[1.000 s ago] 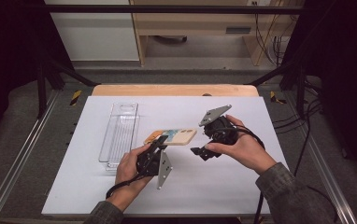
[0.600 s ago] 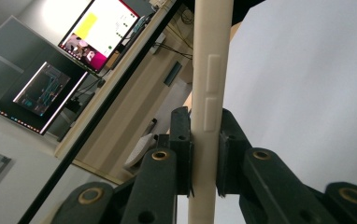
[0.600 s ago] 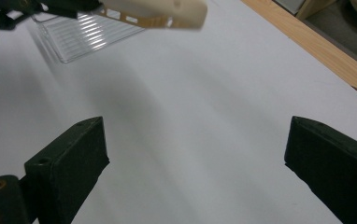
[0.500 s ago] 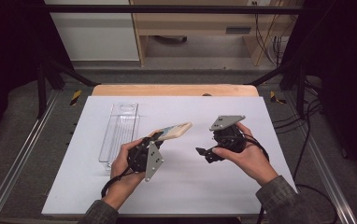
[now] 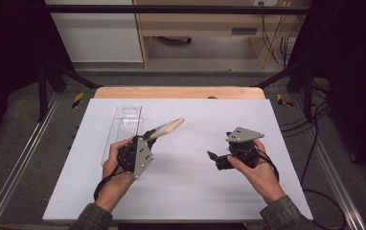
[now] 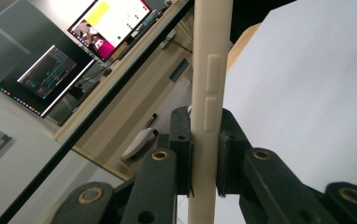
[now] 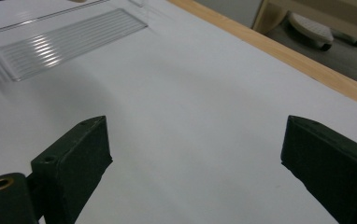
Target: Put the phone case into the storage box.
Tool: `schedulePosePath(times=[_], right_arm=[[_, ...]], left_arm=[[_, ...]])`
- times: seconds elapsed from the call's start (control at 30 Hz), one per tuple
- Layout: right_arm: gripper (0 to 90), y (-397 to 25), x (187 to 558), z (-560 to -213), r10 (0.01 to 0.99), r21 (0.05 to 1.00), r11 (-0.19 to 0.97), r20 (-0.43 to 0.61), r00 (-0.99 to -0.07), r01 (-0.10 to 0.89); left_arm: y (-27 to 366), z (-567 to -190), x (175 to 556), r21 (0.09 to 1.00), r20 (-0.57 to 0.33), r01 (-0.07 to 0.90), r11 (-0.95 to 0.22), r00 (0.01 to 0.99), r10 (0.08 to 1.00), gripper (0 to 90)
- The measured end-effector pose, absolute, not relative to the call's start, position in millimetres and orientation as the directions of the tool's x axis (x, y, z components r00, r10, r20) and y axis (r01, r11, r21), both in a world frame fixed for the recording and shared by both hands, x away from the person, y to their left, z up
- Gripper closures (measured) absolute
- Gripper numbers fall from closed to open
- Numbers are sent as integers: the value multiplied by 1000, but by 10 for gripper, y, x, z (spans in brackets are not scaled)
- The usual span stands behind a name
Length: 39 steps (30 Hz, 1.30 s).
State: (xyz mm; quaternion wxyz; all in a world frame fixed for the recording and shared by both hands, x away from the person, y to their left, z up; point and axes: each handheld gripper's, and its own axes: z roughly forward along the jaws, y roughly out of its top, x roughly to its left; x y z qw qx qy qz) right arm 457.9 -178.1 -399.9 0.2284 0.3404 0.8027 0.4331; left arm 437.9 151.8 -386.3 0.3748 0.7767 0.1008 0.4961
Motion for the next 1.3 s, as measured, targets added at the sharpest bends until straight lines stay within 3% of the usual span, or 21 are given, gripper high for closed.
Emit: schedulePosePath(times=[0.43,0.7,1.0,1.3], right_arm=[[54,-2100,4417,-4175,784,908,293,-50,-618,299],[52,-2193,4323,-4291,802,935,255,-61,-594,248],[59,-2330,4263,-4402,835,937,215,-31,-549,275],[29,-2407,4212,-4480,824,947,182,0,-566,265]], left_arm=[[1671,-3788,4423,740,639,-187,-647,498,586,791],[1822,-3679,4499,827,530,-147,-543,528,664,791],[2043,-3617,4651,842,506,-112,-528,504,700,790],[2201,-3530,4732,856,488,-100,-507,478,730,790]])
